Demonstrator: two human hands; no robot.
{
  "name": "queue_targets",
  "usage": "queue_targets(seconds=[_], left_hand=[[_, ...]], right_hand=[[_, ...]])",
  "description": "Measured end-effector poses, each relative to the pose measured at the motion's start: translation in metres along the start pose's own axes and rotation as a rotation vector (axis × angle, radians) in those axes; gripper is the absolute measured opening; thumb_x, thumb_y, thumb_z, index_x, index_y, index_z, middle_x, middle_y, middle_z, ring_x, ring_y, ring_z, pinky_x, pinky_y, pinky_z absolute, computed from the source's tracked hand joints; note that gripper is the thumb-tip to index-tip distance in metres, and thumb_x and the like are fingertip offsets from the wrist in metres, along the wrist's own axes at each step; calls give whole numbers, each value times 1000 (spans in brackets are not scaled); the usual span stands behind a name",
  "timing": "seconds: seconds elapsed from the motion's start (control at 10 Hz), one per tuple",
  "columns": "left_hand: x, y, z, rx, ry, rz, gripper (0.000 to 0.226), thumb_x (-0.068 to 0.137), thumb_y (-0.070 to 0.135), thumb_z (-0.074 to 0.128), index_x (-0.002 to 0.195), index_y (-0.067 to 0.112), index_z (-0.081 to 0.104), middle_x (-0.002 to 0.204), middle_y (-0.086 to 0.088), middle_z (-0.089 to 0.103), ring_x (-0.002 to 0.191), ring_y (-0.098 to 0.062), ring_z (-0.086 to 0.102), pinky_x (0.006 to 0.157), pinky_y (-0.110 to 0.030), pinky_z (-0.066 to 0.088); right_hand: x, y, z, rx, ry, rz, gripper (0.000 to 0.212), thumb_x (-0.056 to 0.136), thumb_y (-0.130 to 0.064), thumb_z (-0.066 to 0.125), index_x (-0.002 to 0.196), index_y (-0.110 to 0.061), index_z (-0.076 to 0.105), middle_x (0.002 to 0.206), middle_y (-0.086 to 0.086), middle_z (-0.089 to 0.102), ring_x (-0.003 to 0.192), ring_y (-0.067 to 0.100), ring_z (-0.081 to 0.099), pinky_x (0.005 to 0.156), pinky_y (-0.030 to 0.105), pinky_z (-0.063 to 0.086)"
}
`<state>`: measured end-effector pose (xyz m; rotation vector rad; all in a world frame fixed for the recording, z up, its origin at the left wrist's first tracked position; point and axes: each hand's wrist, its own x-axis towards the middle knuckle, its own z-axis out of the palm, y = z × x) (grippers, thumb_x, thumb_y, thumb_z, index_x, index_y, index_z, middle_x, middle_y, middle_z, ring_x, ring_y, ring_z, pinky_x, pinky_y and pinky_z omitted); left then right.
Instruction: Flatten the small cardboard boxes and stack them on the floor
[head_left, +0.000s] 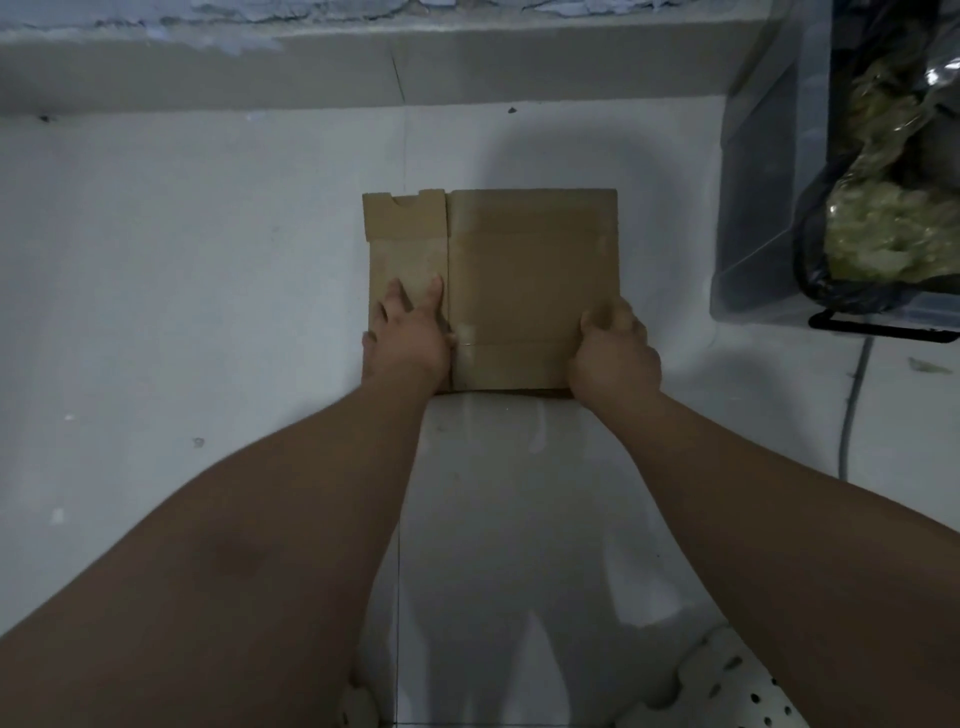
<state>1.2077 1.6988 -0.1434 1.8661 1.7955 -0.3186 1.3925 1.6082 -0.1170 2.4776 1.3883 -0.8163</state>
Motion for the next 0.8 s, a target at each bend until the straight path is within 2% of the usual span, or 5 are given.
queue_targets(seconds=[0.2,0.3,0.5,0.6,0.8], left_hand=[[20,-3,-24,177,-20,126,68,92,29,56,147,38,17,158,-4,11,140,-33,21,103,-50,35],[10,4,-19,273,89,313,53,94,15,47,144,20,32,154,-2,27,129,-33,39,95,-42,42],[-28,17,17,292,41,282,58,96,4,32,150,10,12,159,-8,5,144,-32,11,111,-41,30],[-43,28,12,309,-13,245,58,98,14,32,151,13,9,159,-11,0,145,-32,3,113,-45,20],[-87,41,-31,280,123,293,51,100,22,26,149,7,18,159,-9,4,146,-27,-1,116,-43,5]], right_hand=[[0,-21,6,-36,-29,-62,34,87,-10,49,119,-5,58,151,14,29,115,30,52,101,38,34],[0,-19,9,5,-49,-58,38,88,-11,47,125,-4,56,156,13,22,109,30,57,89,35,39],[-1,-28,-6,22,-195,-44,37,92,-16,43,127,-6,51,152,17,27,126,30,44,96,38,38],[-18,-35,-11,2,-84,-77,42,92,-15,43,134,-6,45,144,16,38,124,33,45,95,39,38],[-65,-45,-46,49,4,-245,59,98,-11,33,153,-13,11,161,7,-1,148,25,1,117,49,17]])
